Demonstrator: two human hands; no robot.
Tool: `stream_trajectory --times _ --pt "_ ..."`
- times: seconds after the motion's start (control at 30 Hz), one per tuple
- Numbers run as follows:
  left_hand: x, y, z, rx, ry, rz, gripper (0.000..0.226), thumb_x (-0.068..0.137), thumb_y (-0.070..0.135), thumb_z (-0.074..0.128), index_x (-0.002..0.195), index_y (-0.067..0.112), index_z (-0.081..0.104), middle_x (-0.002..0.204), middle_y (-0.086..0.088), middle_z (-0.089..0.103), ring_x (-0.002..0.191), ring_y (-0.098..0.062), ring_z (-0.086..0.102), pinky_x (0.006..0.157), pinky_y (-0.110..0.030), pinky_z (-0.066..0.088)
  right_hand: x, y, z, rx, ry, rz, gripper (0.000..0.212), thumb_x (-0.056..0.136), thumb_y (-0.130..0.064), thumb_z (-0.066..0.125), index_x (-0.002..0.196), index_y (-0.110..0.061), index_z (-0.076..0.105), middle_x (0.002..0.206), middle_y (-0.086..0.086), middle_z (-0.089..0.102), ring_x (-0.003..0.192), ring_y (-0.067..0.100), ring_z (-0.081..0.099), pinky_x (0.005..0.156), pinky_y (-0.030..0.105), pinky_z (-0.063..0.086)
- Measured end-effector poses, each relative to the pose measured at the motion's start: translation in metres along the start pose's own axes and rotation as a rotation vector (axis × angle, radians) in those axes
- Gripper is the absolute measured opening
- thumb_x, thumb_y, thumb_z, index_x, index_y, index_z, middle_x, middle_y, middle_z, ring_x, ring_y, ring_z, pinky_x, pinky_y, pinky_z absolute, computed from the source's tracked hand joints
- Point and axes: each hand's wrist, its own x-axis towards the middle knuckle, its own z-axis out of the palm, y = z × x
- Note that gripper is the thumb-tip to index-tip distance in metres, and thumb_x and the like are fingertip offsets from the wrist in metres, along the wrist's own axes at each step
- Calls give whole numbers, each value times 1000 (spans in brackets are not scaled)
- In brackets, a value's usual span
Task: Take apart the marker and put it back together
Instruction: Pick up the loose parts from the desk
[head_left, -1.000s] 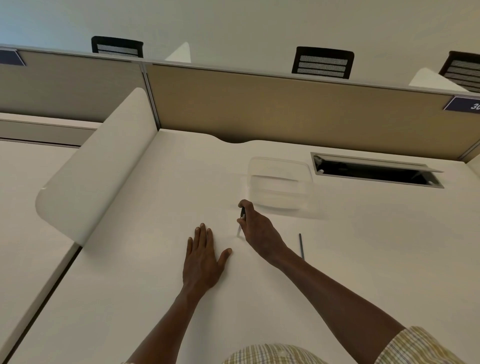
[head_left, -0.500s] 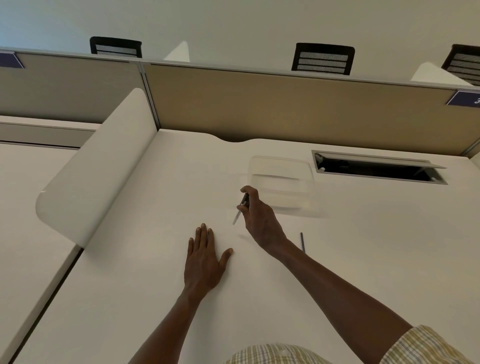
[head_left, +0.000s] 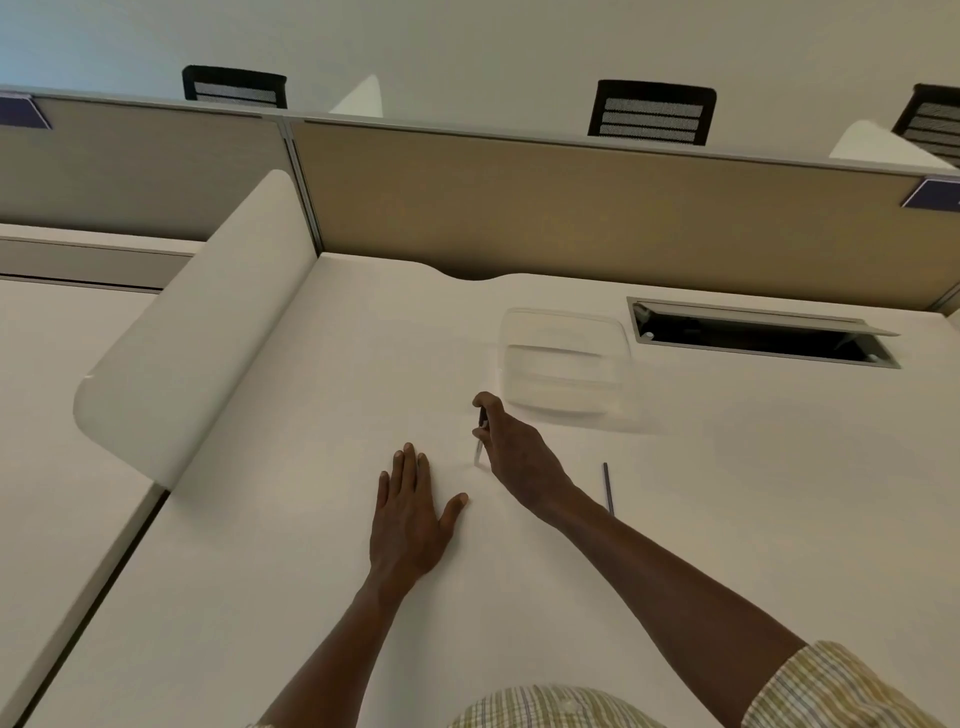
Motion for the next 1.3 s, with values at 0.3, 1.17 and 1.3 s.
stream_trajectory --times 0.3,1.17,1.3 --pt "0 0 -1 -7 1 4 88 94 69 22 155 7 8 166 -9 -1 153 -20 -6 124 -39 2 0 -2 -1 5 1 10 38 97 -13 52 124 -29 31 78 -8 52 75 -28 47 53 9 30" --pt "0 0 1 -12 3 5 89 93 70 19 155 8 7 166 -8 -1 152 -19 -7 124 -39 1 0 -11 -3 -3 49 -46 32 97 -10 52 122 -20 34 75 1 56 65 19 60 56 27 47" --pt "0 -1 1 -3 -2 1 90 93 71 17 155 7 7 166 -8 -2 152 -19 -7 124 -39 1 2 -11 -4 5 72 -24 37 96 -9 55 124 -22 34 76 1 56 62 14 55 57 23 43"
